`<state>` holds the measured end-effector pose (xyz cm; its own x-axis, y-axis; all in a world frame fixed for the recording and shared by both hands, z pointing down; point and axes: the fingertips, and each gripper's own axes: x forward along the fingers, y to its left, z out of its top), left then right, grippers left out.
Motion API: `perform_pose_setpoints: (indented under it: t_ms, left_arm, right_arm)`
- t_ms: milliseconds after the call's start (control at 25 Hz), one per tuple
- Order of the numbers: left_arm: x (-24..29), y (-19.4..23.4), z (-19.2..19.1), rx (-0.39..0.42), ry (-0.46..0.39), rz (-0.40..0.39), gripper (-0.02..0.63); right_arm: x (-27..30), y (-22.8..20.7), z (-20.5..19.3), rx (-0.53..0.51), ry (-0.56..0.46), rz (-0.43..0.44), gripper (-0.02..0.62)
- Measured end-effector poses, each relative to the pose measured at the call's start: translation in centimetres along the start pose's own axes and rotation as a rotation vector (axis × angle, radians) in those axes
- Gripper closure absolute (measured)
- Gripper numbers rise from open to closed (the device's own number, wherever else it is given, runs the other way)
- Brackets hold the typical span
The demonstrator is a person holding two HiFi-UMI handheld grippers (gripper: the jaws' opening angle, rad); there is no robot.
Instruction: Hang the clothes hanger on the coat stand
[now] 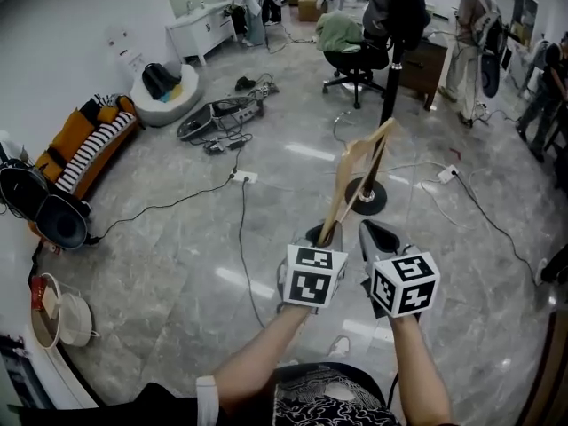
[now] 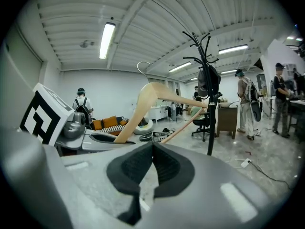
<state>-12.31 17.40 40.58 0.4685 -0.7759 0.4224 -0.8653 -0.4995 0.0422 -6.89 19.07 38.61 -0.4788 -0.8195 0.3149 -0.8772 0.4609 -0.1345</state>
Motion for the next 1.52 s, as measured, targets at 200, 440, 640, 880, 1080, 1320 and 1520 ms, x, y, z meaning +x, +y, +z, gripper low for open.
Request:
perform_pose_setpoints:
  t_ms: [200,440,640,880,1080,1320,1520]
  left_arm:
    - [2.8,-1.9,1.1,-0.016,0.010,0.026,0.588]
    - [5.4,-3.2,2.5,-0.008,0.014,0.058,0.588]
    - [6.8,-3.9,3.3,-0.007,0.016,0.073,0.587]
    - [8.9,-4.4,3.8,-0.007,0.020,0.078,0.587]
    - [10.4,-3.6,3.8,-0.017,0.028,0.076,0.588]
    - [12.9,-1.6,3.8,-0.031,0.039,0.070,0.587]
    - [15.4,1.1,4.6,-0.031,0.045,0.060,0.587]
  right_arm:
    - [-0.1,-4.0,0.6,-0.002,-0.002,0.028,0.595]
    - [0.4,-6.9,1.5,-0.012,-0.004,0.063,0.595]
    - [0.5,-8.7,2.2,-0.021,-0.010,0.077,0.595]
    - [1.2,-11.0,2.5,-0.018,-0.014,0.082,0.595]
    - [2.7,-11.8,2.5,-0.017,-0.001,0.080,0.595]
    - [5.6,-13.1,2.6,-0.012,0.019,0.070,0.595]
    - [9.2,-13.9,3.5,-0.003,0.023,0.061,0.595]
